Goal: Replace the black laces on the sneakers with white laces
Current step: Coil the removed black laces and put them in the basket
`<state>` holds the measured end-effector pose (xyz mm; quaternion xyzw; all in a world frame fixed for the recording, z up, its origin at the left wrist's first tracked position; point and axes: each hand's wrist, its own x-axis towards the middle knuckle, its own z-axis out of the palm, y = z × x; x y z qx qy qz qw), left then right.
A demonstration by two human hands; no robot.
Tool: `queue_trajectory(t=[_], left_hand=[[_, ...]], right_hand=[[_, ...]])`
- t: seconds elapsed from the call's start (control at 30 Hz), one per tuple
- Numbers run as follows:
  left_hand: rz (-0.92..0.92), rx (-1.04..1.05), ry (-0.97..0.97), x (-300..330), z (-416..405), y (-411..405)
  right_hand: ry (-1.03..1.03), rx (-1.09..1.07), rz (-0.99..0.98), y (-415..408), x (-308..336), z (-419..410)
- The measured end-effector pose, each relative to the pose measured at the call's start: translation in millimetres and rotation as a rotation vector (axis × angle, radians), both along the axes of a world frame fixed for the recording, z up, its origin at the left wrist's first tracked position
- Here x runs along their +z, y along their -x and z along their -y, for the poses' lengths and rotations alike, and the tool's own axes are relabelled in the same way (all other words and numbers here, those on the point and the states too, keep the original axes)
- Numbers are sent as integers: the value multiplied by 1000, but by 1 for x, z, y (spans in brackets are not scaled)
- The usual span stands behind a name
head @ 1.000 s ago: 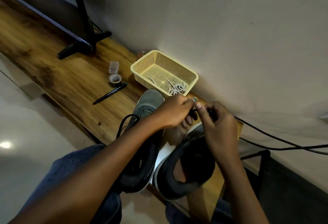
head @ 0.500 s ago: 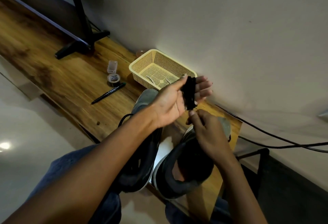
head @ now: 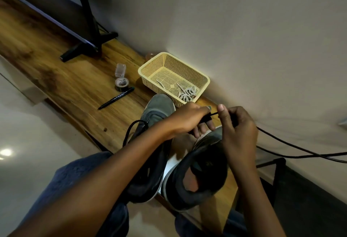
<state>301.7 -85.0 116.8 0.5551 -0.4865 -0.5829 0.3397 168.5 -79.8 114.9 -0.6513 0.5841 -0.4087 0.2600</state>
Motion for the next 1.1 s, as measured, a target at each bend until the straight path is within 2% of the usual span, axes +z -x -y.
queue_trajectory(t=[0.07,0.17,0.3,0.37,0.47,0.6,0.67,0.83,0.93,1.1], left_hand=[[-128,-13,-57,7,0,1],[-418,-9,-163,12,2,1],[-918,170,-236,16,5,0],[-999,263,-181,14,9,-3],[-869,327,-56,8,12,-3],[-496,317,117,4,10,1],[-368,288,164,4,8,2],[143,92,271,-3,3,-1],[155,5,211,-2,-1,0],[60,3,101,9,-3,2]], right_hand=[[-38,-37,26,1,-1,2],[-97,-26,50,1,-3,3],[-191,159,-54,-3,-7,2],[-259,260,-127,-5,-10,-1],[-267,371,-217,-9,-13,-5],[-194,453,-312,-12,-11,-11],[-116,432,-272,-13,-6,-11],[26,261,-181,-4,6,-7],[52,204,-154,2,8,-4],[-15,175,5,0,11,-4]])
